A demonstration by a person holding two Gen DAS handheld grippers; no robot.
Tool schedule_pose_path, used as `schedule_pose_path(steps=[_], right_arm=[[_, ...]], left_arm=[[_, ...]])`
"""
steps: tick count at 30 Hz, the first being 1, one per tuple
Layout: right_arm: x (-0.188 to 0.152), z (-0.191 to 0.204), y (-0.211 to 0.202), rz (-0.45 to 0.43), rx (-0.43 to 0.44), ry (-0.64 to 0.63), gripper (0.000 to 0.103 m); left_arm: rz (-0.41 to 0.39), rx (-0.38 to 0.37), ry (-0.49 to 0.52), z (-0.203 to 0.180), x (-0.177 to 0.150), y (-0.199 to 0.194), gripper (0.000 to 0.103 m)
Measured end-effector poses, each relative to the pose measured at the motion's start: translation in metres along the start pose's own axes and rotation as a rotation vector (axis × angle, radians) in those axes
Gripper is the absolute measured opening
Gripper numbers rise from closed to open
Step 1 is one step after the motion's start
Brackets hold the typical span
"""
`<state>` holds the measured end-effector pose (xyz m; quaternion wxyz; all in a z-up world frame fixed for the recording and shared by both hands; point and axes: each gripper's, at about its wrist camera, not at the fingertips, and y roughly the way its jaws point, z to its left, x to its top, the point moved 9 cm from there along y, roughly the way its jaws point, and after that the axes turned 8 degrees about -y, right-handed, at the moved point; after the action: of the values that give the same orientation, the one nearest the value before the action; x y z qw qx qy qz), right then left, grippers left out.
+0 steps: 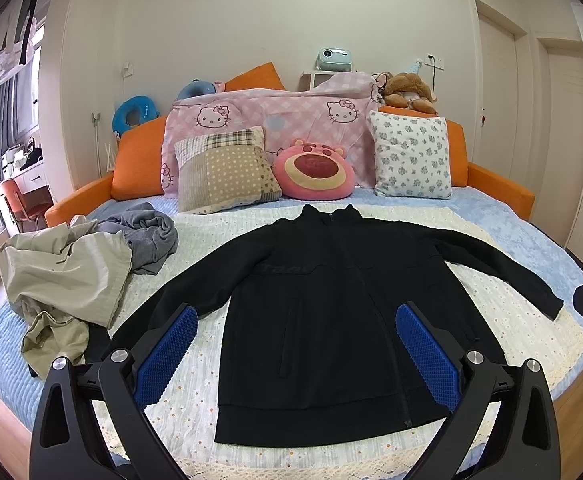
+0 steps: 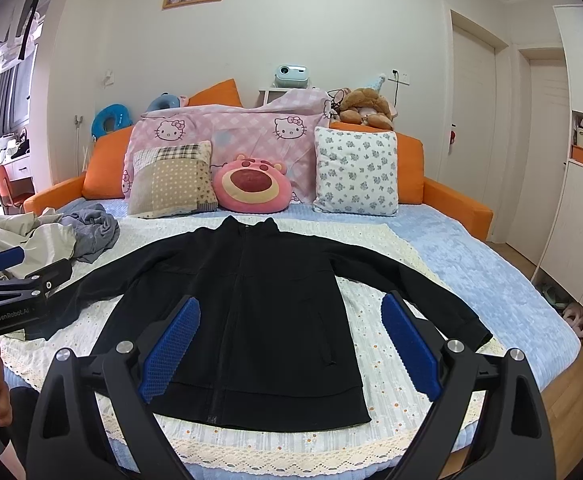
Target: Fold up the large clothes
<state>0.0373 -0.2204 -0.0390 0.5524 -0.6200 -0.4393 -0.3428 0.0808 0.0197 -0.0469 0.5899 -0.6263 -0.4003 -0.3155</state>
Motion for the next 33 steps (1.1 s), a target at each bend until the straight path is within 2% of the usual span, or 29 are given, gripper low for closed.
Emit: schedule_pose_path(steps=[11,18,20,26,30,33], right_arm=[[-0.003,0.005,0.006,0.010,0.011,-0.009,0.091],[-0.013,-0.012,0.025,0.056,-0.022,0.021,0.091],[-0.016,-0.021,0.032,0.065,-0.036,0.030,0.091],[-0.027,-0.061,0.054,0.082,-0.081,0.061,0.091],[-0.040,-0.095,0.075,0.112,-0.113,0.081,0.091],[-0.052,-0.119,0.089,0.143,-0.123,0.101,0.091]], left_arm=[[0.016,-0.013,-0.003,0.005,-0.005,0.006,0.101],[0.048,-0.027,0.029,-0.008,-0.001,0.048,0.101],[0.055,-0.037,0.045,-0.022,0.005,0.059,0.101],[0.072,-0.131,0.079,-0.082,0.028,0.102,0.101],[0.156,-0.218,0.102,-0.136,0.028,0.152,0.101],[0.202,-0.218,0.124,-0.178,0.024,0.193,0.101]])
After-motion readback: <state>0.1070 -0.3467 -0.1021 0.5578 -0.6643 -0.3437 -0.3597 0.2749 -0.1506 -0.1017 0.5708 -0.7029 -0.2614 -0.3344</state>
